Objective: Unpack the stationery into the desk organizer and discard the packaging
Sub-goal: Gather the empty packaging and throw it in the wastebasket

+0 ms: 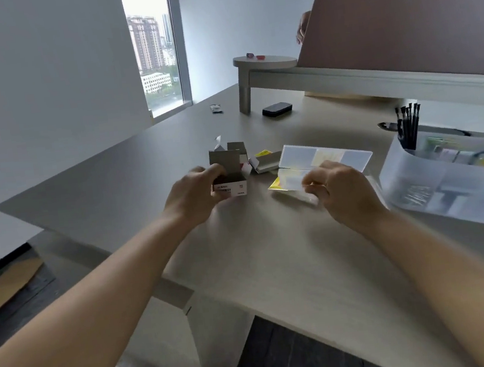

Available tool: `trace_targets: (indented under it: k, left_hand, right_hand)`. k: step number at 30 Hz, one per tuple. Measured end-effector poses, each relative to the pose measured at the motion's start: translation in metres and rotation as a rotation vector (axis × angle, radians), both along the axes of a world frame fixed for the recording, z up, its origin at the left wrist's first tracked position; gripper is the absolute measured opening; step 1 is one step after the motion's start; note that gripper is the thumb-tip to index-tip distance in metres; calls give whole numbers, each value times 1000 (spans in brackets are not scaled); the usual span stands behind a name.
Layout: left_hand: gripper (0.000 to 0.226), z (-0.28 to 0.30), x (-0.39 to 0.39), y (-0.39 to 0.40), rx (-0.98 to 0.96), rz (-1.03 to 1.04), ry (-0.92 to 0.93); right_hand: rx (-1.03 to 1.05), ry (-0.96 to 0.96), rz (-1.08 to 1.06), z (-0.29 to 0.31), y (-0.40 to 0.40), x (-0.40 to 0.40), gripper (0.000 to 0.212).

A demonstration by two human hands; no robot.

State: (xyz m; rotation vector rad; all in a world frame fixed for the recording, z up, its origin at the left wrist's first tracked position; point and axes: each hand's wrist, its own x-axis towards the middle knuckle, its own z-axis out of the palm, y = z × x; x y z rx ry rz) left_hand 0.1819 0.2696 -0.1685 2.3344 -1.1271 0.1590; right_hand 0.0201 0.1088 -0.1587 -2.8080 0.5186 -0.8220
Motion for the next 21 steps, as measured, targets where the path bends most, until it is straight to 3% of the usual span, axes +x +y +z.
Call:
trace_targets:
  k: [4, 8, 18, 21]
  left_hand:
    - [62, 12, -17, 50, -6, -4, -74]
    - [70, 14, -40, 110, -96, 41, 14]
    - [62, -34, -93, 294, -207, 304, 194]
    - [65, -59, -98, 341, -179, 388, 231]
  right_hand:
    - [-40, -37, 82, 9, 33, 0, 12]
    - [-61, -81, 167, 8, 80, -2, 12]
    - [-89, -175, 484, -29, 245, -4, 18]
    - [-152, -165, 593, -53, 291, 1, 10]
